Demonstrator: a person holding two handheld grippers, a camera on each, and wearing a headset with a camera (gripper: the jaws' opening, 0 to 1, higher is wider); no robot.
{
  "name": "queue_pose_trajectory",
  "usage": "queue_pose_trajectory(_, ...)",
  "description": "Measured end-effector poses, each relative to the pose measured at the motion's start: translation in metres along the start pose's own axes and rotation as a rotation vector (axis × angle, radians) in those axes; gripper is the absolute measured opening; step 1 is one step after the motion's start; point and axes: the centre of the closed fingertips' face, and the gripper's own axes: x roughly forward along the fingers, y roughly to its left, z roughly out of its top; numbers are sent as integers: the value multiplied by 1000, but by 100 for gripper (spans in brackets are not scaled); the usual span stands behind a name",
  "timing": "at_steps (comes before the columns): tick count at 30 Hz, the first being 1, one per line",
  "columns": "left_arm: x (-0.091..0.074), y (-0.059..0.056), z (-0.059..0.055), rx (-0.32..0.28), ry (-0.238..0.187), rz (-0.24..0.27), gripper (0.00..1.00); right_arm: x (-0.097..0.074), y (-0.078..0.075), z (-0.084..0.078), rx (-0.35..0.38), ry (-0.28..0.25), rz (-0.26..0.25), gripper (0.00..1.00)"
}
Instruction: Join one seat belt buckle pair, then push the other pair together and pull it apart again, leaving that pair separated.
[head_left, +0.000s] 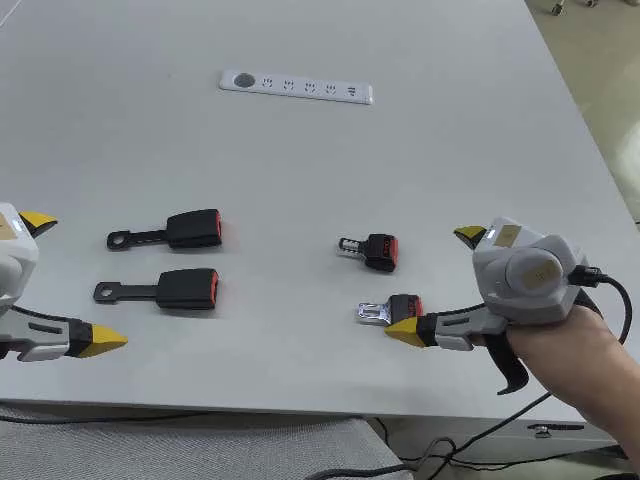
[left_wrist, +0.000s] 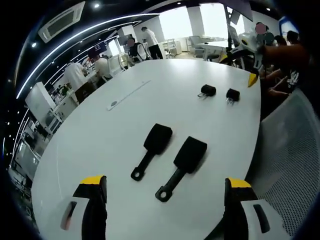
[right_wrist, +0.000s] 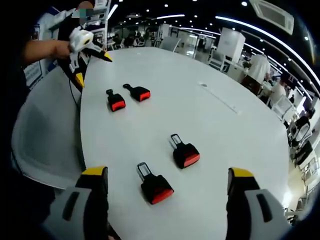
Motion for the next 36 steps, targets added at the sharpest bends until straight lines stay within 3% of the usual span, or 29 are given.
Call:
queue_pose_trajectory(13,-7,5,-5,-14,2,22,100,-3,0,1,7,-13,-15,100)
queue_pose_trajectory(36,-8,6,-4,-37,-14,27,98,-4,4,5,21,-21,-20,100)
